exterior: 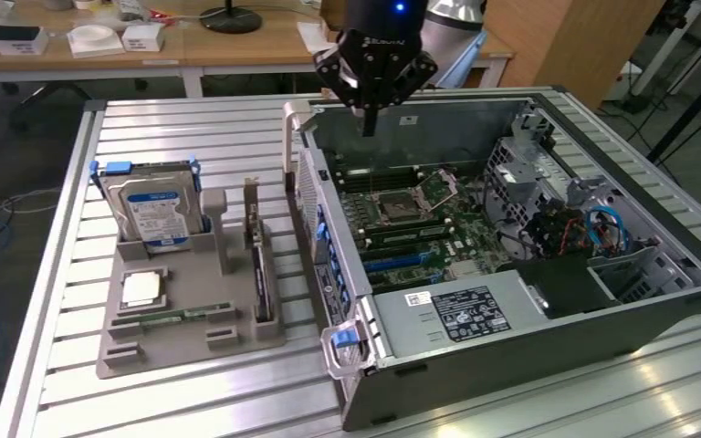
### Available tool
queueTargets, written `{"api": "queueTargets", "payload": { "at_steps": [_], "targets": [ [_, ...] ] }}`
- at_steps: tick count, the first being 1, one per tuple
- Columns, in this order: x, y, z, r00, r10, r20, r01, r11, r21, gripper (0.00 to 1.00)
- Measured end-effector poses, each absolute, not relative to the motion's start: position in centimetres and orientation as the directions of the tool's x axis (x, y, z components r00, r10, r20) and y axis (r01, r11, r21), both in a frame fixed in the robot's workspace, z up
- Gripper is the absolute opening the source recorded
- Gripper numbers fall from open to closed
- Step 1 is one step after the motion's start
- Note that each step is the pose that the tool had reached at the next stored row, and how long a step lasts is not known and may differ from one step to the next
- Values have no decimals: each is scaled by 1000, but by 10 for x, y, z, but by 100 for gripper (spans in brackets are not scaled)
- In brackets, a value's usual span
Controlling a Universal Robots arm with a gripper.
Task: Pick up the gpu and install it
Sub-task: 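Reach for the gpu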
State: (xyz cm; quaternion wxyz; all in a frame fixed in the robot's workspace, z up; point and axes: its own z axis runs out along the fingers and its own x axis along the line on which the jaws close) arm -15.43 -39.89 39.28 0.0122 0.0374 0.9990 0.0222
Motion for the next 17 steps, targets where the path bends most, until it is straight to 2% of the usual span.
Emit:
{"api": "queueTargets", "payload": {
  "at_steps": [17],
  "targets": [
    [-163, -399, 393, -997, 75, -22, 74, 996, 45, 11]
  ]
}}
